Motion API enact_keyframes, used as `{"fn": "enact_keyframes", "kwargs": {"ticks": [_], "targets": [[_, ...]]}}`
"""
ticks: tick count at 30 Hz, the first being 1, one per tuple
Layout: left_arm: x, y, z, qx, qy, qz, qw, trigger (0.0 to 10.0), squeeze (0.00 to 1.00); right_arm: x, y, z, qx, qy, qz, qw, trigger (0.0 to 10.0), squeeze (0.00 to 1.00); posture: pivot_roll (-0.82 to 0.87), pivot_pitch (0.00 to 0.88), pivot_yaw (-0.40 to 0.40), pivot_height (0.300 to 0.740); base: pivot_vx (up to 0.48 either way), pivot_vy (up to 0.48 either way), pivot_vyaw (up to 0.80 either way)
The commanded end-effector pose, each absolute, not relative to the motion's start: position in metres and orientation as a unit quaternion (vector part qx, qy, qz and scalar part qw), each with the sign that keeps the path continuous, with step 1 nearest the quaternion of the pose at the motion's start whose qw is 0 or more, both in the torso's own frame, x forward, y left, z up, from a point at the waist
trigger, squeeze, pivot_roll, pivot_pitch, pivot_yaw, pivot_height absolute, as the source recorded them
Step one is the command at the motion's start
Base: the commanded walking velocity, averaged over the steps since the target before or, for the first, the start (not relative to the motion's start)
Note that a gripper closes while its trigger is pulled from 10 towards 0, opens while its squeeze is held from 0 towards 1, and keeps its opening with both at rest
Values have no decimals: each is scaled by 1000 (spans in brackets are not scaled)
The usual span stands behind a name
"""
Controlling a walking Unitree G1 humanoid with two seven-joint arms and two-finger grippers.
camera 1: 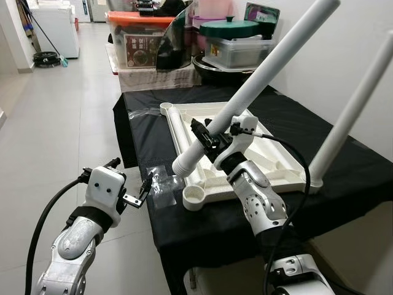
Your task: Building children table
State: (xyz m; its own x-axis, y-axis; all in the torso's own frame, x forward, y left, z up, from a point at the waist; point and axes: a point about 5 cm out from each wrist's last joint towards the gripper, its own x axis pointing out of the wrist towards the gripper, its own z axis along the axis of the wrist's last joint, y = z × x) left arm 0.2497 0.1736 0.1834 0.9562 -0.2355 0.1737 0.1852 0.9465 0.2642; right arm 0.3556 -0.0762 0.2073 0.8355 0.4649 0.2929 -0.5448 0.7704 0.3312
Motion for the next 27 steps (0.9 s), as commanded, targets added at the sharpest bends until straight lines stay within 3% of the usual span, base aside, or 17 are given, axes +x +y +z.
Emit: {"fn": "enact_keyframes", "kwargs": {"ticks": [1,27], "targets": [[252,173,180,116,-98,-105,983,10000,0,355,-78,212,210,-107,268,934,0,0,75,0,-77,740,0,0,0],[245,165,162,133,-75,-113,982,10000,0,346,-72,218,212,-110,322,916,0,0,74,0,-81,740,0,0,0]]}}
